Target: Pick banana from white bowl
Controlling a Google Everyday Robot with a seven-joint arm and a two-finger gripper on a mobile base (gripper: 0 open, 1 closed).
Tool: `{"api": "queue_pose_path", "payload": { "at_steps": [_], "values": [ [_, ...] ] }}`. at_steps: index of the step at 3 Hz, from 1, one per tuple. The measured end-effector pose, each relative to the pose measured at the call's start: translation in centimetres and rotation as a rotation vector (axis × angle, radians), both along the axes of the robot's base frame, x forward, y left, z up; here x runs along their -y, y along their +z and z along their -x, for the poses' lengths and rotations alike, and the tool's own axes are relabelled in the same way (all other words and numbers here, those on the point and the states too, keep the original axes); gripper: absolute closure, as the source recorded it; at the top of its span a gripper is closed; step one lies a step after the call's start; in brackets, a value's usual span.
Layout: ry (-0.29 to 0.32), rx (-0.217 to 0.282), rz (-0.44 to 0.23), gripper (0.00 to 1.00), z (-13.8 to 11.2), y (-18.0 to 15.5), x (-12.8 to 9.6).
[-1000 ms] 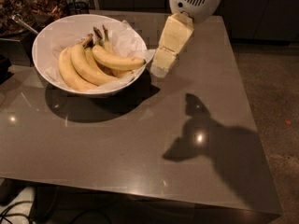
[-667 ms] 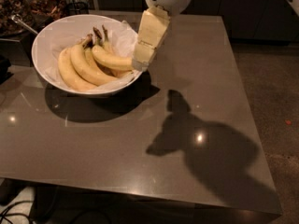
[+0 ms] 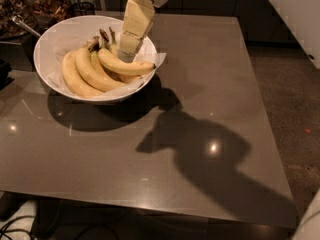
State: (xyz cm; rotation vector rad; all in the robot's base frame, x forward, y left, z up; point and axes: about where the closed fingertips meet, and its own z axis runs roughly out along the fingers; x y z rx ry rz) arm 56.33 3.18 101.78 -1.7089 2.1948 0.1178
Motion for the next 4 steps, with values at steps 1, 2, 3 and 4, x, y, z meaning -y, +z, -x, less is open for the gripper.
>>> {"api": "queue_pose_path", "payload": {
  "at_steps": [1,2,3,4],
  "values": [
    [-0.017,-0.017,-0.053,0.00,-0.6,-0.6,-0.5],
    [-0.035,-0.049,-0.065,0.00,-2.6,-1.4,-2.3],
    [-0.066,-0.090,-0.096,0.05,-4.8,-2.2,-3.9],
    [-0.102,-0.121,-0.115,0.23,-6.4,-3.1,-4.9]
  ]
}}
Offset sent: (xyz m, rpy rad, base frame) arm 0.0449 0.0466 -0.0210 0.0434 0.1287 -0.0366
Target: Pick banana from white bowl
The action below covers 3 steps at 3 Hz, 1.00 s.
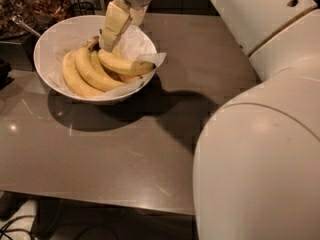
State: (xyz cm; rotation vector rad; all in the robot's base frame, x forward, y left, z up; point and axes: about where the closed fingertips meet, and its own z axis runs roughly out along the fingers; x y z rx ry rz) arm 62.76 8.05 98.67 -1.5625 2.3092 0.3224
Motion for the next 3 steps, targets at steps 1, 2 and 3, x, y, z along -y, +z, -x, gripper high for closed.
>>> {"api": "queue_pose_path", "payload": {
  "at_steps": [1,2,3],
  "values": [
    [-0.019,-0.029,0.012,0.37,-1.0,-1.3,-1.1],
    [-0.027,-0.056,0.040,0.33,-1.6,-3.0,-1.9],
    [-0.037,-0.082,0.063,0.36,-2.2,-4.7,-2.2]
  ]
}}
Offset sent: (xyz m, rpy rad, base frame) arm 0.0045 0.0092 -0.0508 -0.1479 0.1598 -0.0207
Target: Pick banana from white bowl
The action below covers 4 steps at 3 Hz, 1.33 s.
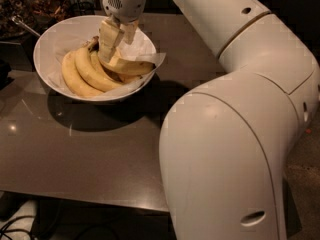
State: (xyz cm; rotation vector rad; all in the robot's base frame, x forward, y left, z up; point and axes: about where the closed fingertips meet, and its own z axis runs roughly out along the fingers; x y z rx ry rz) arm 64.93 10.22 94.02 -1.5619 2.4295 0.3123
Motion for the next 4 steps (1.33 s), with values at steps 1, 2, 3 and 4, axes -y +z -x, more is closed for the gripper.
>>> {"api": "queue_pose_path", "payload": {
  "at_steps": [1,2,3,4],
  "values": [
    [-0.009,-0.029,0.024,0.38,-0.4,-1.8,-0.1],
    [-0.014,-0.054,0.053,0.38,-0.7,-3.5,-0.2],
    [-0.019,-0.073,0.071,0.35,-0.9,-4.8,-0.1],
    [-0.018,-0.068,0.080,0.53,-1.0,-5.4,0.2]
  ]
}}
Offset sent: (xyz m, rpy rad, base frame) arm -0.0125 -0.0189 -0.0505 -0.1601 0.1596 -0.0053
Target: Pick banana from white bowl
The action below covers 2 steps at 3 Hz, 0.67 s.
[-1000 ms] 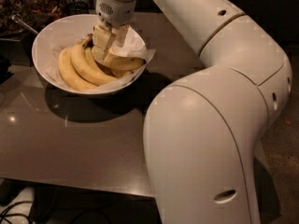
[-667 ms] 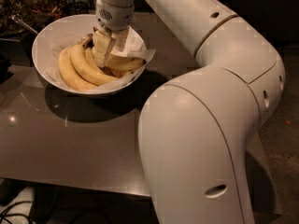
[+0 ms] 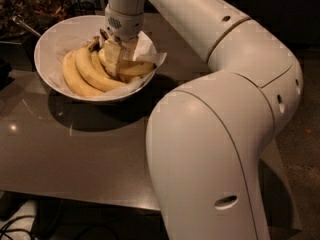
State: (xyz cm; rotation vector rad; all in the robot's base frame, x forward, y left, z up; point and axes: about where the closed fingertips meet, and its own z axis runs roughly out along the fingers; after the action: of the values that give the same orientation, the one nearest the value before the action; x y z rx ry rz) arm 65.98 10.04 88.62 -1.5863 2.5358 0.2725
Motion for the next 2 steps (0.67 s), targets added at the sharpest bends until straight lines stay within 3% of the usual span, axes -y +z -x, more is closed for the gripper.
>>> {"api": "queue_pose_path", "payload": {
  "at_steps": [1,2],
  "values": [
    [0.000,0.000,0.000,0.77,0.00,-0.02,0.00],
    [0.012,0.036,-0.033,0.98,-0.08,0.85,0.05]
  ]
}}
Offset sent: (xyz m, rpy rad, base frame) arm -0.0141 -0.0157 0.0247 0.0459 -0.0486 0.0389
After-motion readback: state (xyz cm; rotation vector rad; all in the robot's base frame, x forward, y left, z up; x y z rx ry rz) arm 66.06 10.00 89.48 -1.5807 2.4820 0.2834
